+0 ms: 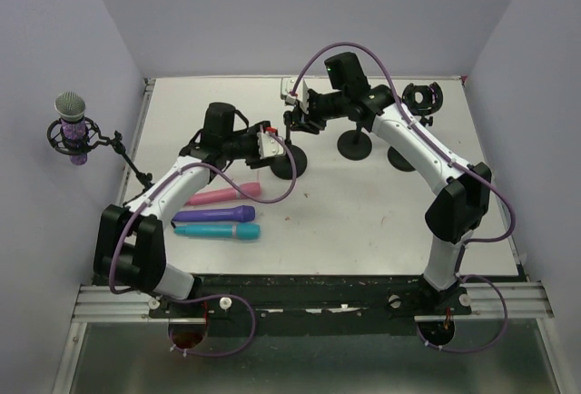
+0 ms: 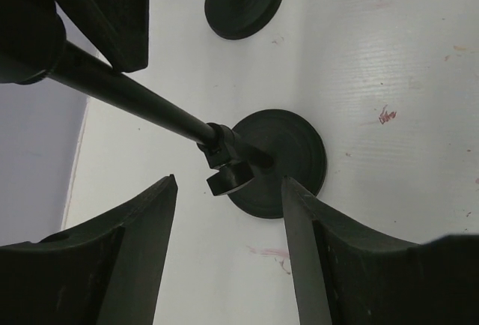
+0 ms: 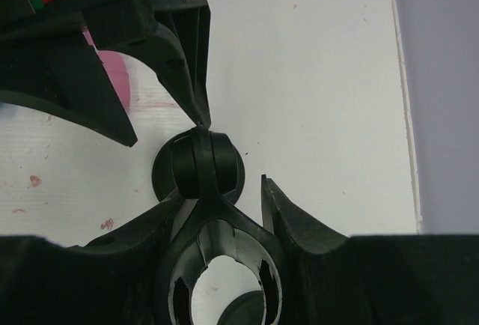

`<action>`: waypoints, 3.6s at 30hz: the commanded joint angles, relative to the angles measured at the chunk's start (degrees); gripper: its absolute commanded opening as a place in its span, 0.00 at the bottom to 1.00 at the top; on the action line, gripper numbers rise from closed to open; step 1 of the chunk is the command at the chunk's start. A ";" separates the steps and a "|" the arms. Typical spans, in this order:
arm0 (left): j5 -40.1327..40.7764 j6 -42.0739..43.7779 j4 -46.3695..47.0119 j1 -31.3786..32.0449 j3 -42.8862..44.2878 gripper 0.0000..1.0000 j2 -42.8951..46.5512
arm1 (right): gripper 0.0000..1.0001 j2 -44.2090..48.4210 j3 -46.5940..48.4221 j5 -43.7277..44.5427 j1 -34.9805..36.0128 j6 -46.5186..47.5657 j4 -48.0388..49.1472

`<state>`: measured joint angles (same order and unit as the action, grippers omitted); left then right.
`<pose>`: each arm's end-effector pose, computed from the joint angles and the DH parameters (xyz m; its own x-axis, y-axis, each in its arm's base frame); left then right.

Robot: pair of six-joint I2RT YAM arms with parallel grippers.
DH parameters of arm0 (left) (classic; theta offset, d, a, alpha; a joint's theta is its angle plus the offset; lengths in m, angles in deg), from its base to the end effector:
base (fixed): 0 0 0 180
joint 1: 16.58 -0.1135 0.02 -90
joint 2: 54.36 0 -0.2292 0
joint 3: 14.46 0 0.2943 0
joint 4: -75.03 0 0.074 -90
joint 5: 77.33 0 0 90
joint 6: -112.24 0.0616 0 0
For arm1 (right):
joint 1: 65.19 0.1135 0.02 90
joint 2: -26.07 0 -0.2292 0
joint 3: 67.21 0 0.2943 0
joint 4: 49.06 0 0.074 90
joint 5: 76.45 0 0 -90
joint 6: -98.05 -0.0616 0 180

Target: Remove the microphone from the stand

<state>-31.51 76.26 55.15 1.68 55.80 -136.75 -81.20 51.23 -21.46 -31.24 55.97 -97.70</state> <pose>0.3451 -0.1591 0.2162 0.3402 0.4989 -0.7971 0.8691 0.1569 0.4692 0.3747 0.2949 0.3137 0.2817 -0.5432 -0.7909 -0.9342 0.0327 -0.3552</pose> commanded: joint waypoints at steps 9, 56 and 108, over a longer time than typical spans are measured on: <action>0.15 4.95 -4.36 1.16 3.11 0.58 -5.94 | 0.31 -2.69 0.64 0.81 0.50 -0.72 -1.96; -27.34 -50.21 -15.70 -4.55 22.79 0.14 -21.83 | 0.29 -2.78 1.34 2.48 0.50 -1.78 -1.17; 0.58 -34.76 -15.21 -5.61 12.10 0.83 -2.88 | 0.26 1.45 -1.47 3.54 0.50 -6.35 1.20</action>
<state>-39.07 36.61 28.55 -7.30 74.31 -141.86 -80.63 49.65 -18.20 -31.22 50.85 -96.89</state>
